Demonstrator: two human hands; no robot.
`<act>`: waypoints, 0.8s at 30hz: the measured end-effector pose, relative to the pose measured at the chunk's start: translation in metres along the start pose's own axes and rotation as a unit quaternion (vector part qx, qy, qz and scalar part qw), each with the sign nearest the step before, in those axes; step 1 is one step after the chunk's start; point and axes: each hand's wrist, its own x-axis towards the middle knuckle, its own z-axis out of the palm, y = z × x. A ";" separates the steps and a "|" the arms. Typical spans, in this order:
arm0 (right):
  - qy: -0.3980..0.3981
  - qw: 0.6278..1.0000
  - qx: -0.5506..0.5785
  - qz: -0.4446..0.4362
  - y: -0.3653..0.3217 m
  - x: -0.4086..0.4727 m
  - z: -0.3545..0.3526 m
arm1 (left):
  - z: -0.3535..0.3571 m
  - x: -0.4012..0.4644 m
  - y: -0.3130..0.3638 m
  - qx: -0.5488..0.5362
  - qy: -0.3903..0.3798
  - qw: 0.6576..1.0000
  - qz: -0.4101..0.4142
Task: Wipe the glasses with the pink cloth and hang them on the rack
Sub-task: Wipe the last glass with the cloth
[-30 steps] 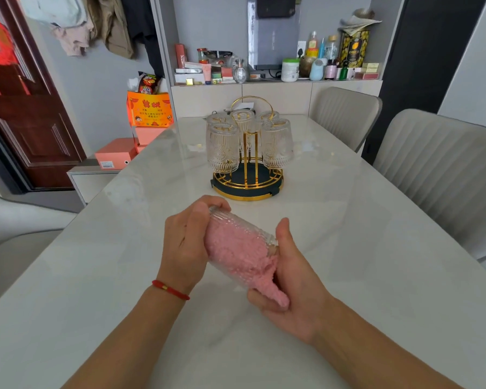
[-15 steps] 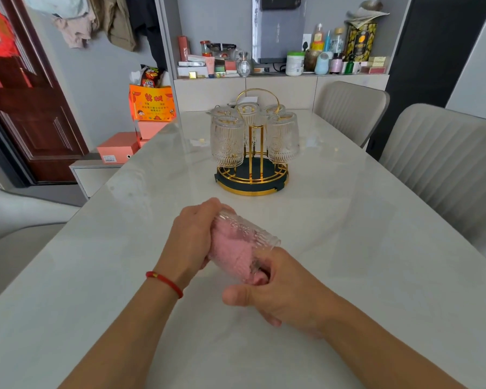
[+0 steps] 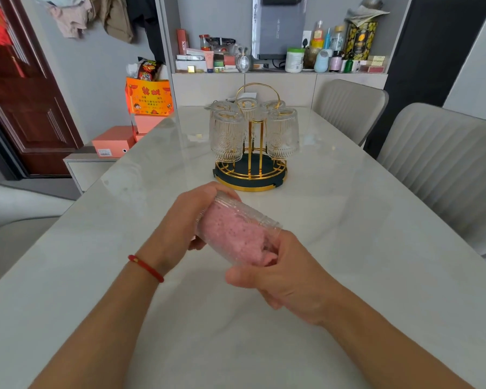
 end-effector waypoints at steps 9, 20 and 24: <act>-0.076 0.932 -0.355 -0.006 0.014 0.004 0.003 | 0.002 -0.001 0.000 -0.018 0.035 0.968 -0.249; -0.075 0.994 -0.075 0.030 0.001 -0.001 -0.003 | 0.013 -0.003 -0.004 -0.102 0.114 0.958 -0.243; -0.021 0.986 0.149 0.065 -0.001 0.000 -0.006 | 0.024 -0.005 0.000 -0.159 0.174 0.949 -0.210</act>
